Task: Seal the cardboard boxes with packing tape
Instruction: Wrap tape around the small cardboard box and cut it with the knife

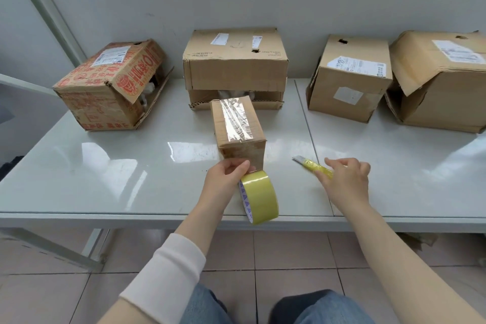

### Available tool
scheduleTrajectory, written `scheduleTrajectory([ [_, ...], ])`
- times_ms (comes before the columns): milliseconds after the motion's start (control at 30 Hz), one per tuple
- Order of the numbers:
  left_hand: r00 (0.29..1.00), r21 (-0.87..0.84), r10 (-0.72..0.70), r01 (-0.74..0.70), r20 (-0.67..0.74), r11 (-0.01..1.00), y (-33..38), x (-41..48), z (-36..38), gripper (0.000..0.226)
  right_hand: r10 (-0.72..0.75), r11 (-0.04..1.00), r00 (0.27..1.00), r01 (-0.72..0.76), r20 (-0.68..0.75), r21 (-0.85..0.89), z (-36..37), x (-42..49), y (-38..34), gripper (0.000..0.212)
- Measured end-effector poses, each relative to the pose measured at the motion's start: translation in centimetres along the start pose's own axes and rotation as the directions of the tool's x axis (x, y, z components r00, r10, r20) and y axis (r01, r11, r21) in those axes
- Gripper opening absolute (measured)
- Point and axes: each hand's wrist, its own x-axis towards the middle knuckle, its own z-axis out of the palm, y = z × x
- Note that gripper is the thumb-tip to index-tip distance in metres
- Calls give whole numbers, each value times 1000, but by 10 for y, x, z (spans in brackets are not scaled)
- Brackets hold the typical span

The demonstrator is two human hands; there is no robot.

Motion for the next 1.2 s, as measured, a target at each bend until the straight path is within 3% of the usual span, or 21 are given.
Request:
scheduleTrajectory([
  [133,1000,-4,25,-25,-19,1000,-2,-1,2,6,-36,997,999,38,-27,62,13,7,8,31],
  [267,999,-32,37,-38,-20,999,-5,-1,2,6,-43,933,999,51,-30,356,4,6,-4,10],
  [367,999,-44,48,-49,-25,998,-7,-1,3,7,-202,817,977,208,-71,537,-12,-4,-29,13],
  [467,998,-37,63,-64,-30,997,-7,-2,5,8,-400,700,904,408,-152,586,-29,-16,-57,16],
  [533,997,-37,69,-71,-35,997,-7,-2,6,8,-495,654,840,529,-222,541,-36,-19,-69,13],
  [633,996,-46,72,-74,-45,996,-6,-3,7,8,-649,651,704,710,-289,269,-39,-15,-78,12],
  [733,996,-60,73,-77,-58,995,-6,-4,8,11,-727,632,615,773,-305,51,-40,-13,-85,12],
  [933,995,-78,56,-63,-83,995,-7,-5,10,14,-779,596,537,794,-325,-116,-39,-13,-94,14],
  [1200,995,-114,1,-12,-98,993,-4,-1,10,18,-793,588,521,791,-315,-171,-36,-8,-100,13],
])
